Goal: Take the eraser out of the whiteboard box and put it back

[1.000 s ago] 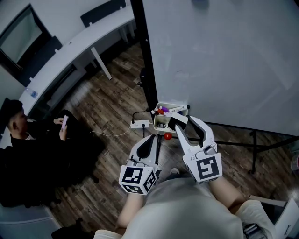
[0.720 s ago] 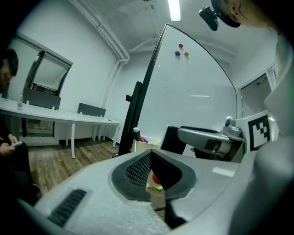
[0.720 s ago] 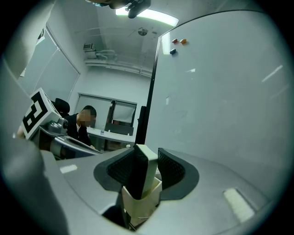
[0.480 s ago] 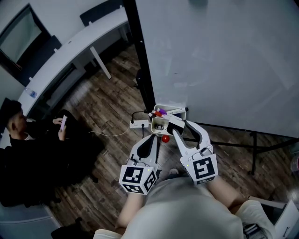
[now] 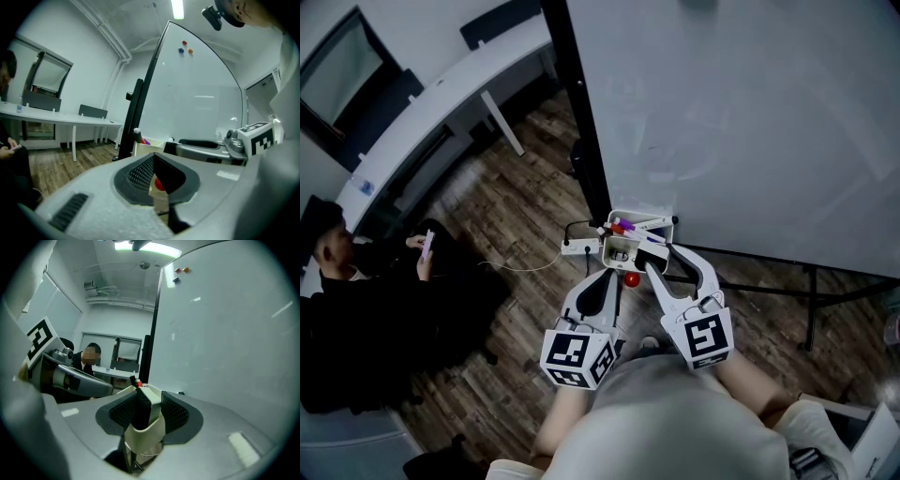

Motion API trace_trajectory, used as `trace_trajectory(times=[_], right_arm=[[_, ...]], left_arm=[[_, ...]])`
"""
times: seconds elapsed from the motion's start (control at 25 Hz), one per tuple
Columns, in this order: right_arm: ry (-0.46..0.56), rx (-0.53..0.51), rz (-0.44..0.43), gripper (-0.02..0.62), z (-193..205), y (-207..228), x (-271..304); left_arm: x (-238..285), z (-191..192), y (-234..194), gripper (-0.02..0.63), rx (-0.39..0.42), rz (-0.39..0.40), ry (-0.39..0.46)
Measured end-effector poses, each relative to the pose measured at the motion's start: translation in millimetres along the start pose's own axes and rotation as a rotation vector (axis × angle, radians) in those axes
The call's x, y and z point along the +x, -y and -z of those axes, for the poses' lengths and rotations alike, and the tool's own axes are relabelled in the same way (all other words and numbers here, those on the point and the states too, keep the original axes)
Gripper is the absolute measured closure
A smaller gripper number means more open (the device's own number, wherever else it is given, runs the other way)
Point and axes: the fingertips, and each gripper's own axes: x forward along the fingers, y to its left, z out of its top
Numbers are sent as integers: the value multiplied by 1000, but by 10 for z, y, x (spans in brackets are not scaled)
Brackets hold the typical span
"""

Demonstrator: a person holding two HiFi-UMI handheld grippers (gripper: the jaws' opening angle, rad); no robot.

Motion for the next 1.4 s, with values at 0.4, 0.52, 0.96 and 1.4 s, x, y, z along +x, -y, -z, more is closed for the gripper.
trace_trajectory(times=[0.4, 0.52, 0.96, 1.4], right_arm=[[-35, 38, -7, 430, 110, -13, 19], [-37, 39, -4, 428, 109, -15, 17], [-29, 66, 4, 388, 84, -44, -28], [-36, 67, 30, 388, 67, -92, -129]], left_arm=[[3, 26, -7, 604, -3, 1, -11], [1, 21, 1, 604, 0, 4, -12], [-43, 23, 28, 604, 1, 20, -13], [-140, 21, 71, 604, 3, 34, -14]])
